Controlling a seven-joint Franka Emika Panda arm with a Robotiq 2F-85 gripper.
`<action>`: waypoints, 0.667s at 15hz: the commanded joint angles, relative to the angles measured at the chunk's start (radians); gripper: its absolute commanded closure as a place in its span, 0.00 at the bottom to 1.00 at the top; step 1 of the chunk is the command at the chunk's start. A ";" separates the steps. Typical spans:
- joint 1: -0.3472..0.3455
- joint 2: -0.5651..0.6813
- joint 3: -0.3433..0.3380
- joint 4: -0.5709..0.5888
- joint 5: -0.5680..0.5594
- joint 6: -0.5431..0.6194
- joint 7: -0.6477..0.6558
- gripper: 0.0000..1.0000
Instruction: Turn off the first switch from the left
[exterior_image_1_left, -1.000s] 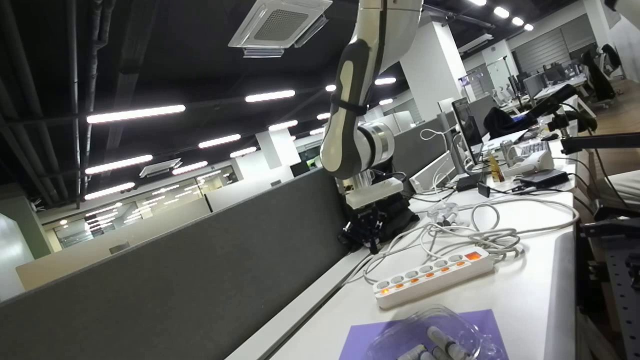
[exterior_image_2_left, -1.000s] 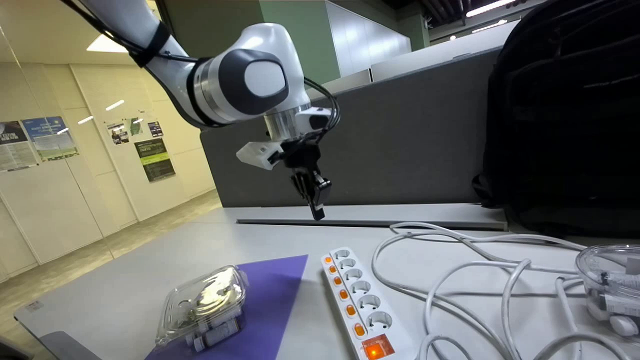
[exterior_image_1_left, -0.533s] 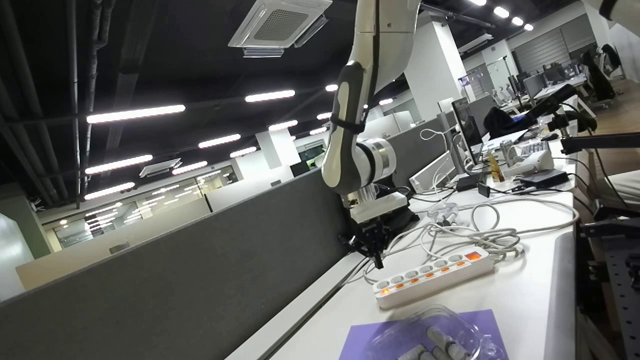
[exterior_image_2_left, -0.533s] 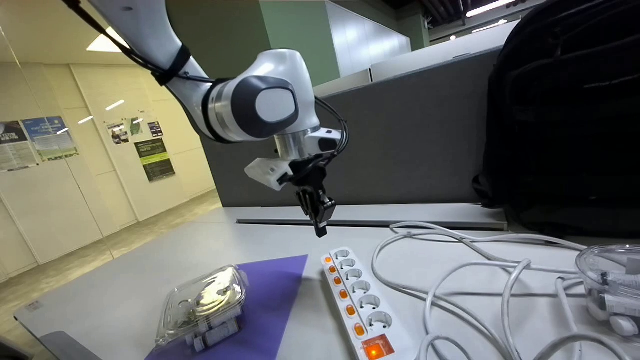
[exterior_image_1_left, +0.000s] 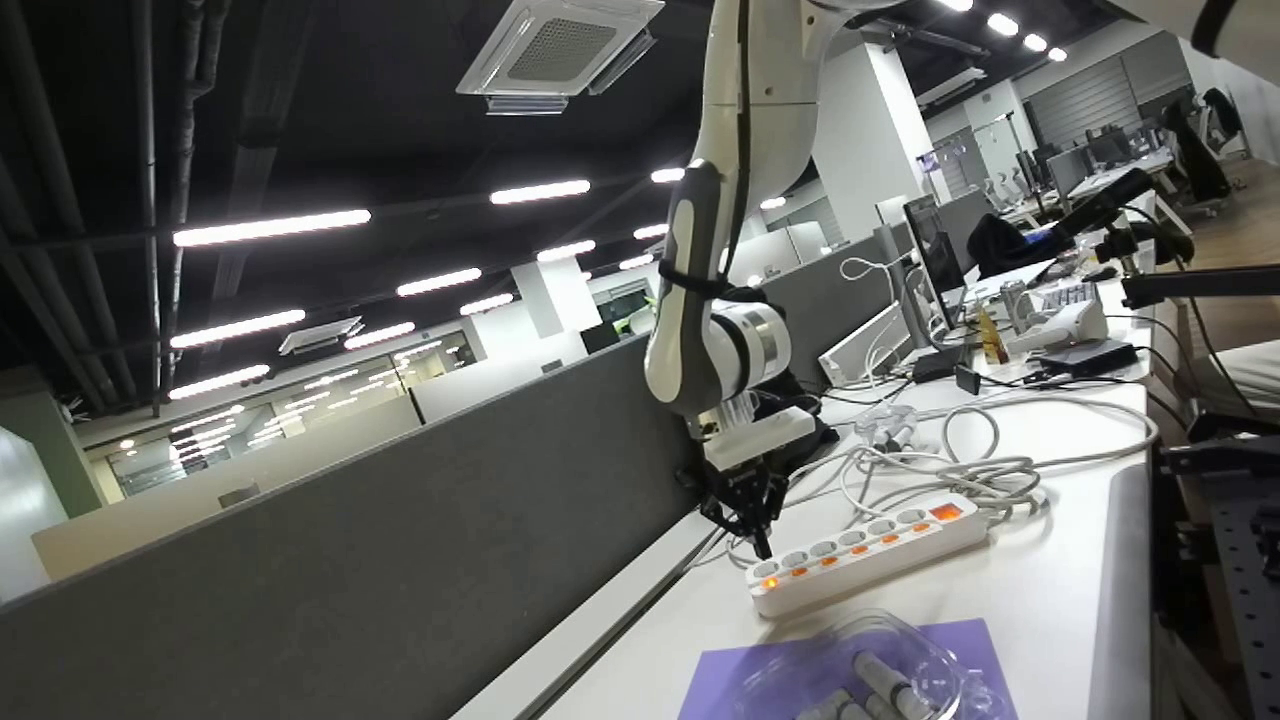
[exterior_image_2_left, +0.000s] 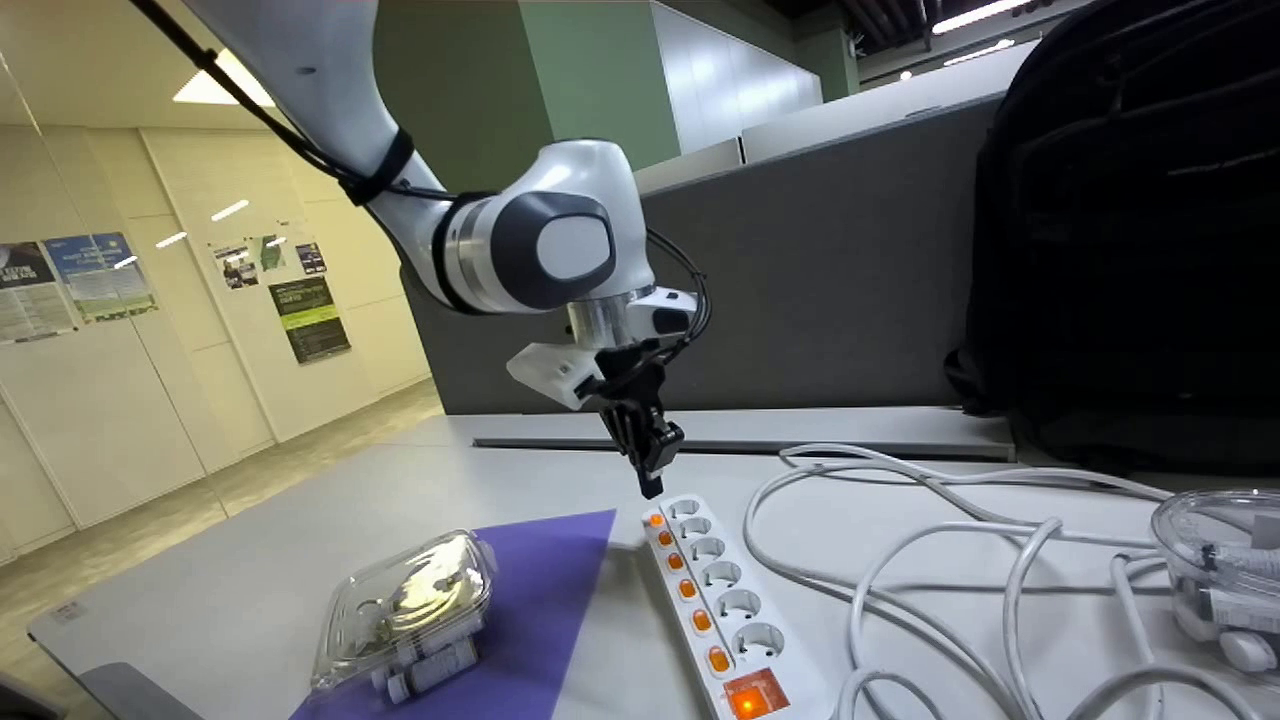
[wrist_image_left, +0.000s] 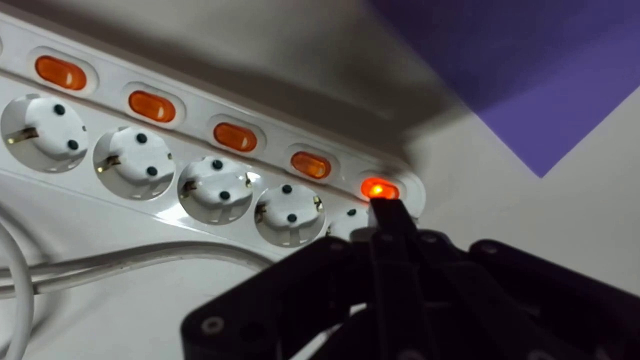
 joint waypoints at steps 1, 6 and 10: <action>0.016 0.045 -0.013 0.046 -0.001 -0.020 0.003 1.00; 0.025 0.078 -0.014 0.059 -0.005 -0.016 0.003 1.00; 0.024 0.087 -0.012 0.066 -0.001 -0.017 0.001 1.00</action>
